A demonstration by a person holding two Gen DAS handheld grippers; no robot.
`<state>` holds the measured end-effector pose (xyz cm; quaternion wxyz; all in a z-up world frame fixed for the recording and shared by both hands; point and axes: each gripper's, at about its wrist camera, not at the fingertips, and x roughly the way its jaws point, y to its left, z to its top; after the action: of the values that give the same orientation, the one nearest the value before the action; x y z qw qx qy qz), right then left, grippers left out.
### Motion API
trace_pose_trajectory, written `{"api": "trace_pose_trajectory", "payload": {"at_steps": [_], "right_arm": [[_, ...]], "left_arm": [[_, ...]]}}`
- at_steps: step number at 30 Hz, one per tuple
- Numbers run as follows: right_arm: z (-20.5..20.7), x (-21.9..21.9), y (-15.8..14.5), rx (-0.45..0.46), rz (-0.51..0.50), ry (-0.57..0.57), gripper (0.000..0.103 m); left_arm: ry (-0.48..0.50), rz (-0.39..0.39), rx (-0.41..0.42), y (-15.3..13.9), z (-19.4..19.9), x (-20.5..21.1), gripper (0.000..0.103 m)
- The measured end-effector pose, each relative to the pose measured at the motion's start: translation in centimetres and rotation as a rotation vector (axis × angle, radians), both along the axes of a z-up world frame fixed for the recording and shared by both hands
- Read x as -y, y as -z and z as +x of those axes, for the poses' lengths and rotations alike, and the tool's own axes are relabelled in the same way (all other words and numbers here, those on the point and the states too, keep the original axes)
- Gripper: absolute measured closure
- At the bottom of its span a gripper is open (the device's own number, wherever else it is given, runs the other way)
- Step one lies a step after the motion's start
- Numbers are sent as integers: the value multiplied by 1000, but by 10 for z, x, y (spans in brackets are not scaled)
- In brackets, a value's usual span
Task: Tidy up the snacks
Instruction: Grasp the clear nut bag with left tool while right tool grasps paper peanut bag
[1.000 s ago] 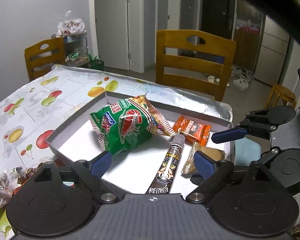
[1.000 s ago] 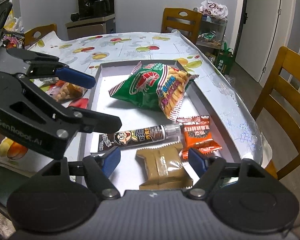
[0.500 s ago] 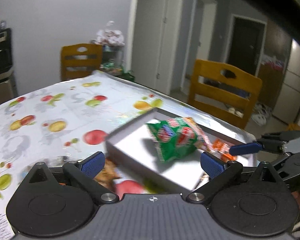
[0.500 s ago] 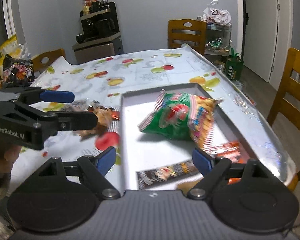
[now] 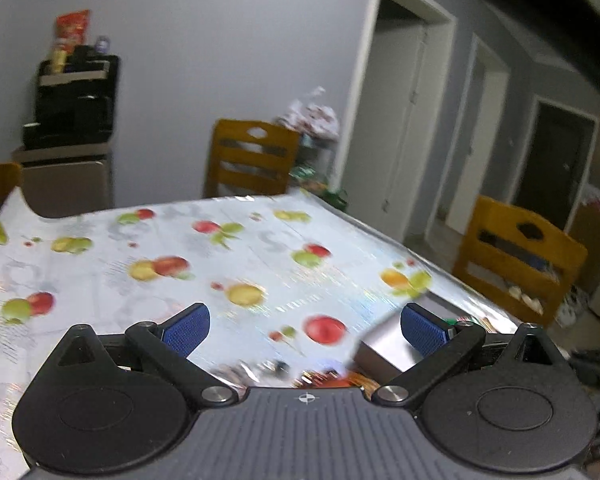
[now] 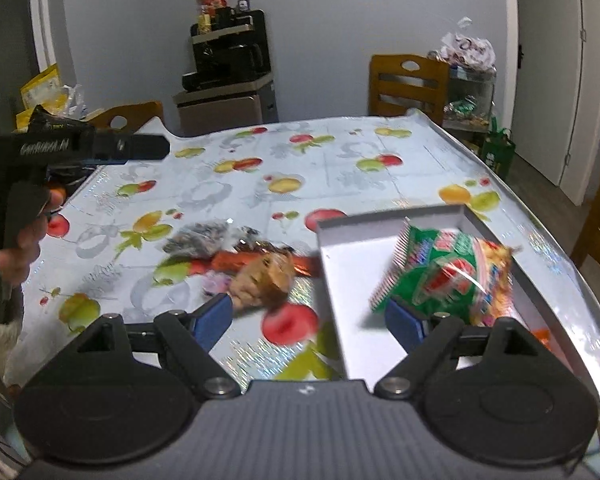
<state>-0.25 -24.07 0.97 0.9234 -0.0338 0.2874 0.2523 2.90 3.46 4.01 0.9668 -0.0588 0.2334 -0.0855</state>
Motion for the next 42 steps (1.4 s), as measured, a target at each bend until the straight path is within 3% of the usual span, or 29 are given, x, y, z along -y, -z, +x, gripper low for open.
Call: {"api": "trace_pose_trajectory", "payload": {"at_steps": [4, 8, 15, 19, 25, 31, 34, 36, 38, 41, 42], "right_arm": [[2, -18, -3, 25, -13, -33, 19], [7, -35, 3, 20, -33, -62, 19], [26, -67, 23, -16, -53, -98, 19], [44, -83, 38, -42, -71, -84, 19], [70, -97, 53, -80, -85, -41, 19], [92, -106, 66, -116, -70, 2, 19], [101, -109, 72, -128, -63, 14, 22], [102, -113, 75, -110, -72, 11, 26], [103, -117, 77, -100, -84, 4, 40], [103, -120, 79, -80, -96, 5, 42], [103, -120, 79, -75, -95, 6, 42]], "left_arm": [[-54, 51, 32, -3, 5, -9, 0], [-63, 29, -12, 10, 20, -15, 0], [-183, 22, -121, 55, 50, -28, 0], [-236, 102, -170, 83, 63, -27, 0], [-231, 112, -222, 109, 75, -30, 0], [-224, 171, -233, 122, 79, -25, 2], [-214, 160, -240, 124, 79, -26, 4], [-207, 143, -243, 125, 79, -27, 8], [-193, 123, -244, 125, 79, -28, 16], [-169, 91, -242, 124, 78, -29, 35], [-169, 86, -244, 124, 78, -30, 36]]}}
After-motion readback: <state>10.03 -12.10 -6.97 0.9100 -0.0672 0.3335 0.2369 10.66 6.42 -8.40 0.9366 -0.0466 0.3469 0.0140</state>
